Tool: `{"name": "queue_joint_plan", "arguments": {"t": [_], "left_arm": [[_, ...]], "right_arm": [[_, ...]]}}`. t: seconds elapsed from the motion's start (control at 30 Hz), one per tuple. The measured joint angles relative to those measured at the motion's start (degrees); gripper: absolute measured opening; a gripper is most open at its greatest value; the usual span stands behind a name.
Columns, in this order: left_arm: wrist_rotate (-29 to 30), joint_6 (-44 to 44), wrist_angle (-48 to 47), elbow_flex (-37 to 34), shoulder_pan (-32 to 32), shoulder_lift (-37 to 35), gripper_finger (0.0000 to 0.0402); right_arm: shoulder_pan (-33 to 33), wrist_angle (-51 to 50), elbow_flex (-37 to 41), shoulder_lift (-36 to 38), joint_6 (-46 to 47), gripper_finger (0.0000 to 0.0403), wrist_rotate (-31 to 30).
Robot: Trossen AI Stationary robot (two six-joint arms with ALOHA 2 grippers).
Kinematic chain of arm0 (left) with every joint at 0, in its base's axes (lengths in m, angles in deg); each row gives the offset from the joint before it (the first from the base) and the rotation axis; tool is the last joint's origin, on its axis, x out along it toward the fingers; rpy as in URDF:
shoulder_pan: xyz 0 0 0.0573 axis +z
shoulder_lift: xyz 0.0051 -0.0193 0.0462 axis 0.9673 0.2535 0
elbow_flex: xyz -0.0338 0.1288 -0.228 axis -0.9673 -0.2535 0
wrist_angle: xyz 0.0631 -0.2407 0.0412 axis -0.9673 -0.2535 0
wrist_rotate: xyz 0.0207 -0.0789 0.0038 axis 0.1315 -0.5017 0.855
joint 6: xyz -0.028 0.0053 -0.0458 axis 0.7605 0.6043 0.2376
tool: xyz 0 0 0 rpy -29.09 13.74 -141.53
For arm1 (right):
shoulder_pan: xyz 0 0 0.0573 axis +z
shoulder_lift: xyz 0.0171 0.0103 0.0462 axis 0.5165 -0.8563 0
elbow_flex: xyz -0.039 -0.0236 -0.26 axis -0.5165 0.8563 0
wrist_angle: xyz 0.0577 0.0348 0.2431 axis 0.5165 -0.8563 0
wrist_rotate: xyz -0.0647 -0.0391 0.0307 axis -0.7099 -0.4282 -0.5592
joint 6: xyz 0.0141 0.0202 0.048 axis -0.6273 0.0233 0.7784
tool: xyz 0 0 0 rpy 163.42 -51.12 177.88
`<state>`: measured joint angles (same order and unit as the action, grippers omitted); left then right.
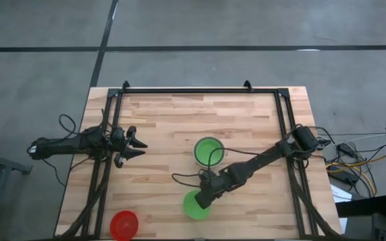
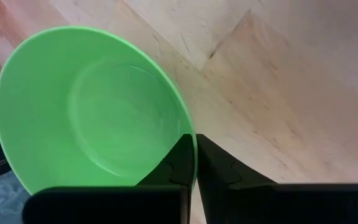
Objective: Nest bowls inside each other
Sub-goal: Stack the green bowl on top of the other green bowl
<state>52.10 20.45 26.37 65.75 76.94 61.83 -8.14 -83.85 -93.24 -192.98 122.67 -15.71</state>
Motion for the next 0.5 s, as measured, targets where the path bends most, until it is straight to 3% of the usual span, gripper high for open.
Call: {"name": "queue_joint_plan", "arguments": {"t": [0.5], "left_arm": [[0.00, -0.02, 0.00, 0.00, -0.02, 0.00, 0.0145]], "right_arm": [[-0.15, -0.19, -0.86, 0.04, -1.31, 0.0008, 0.00]]}}
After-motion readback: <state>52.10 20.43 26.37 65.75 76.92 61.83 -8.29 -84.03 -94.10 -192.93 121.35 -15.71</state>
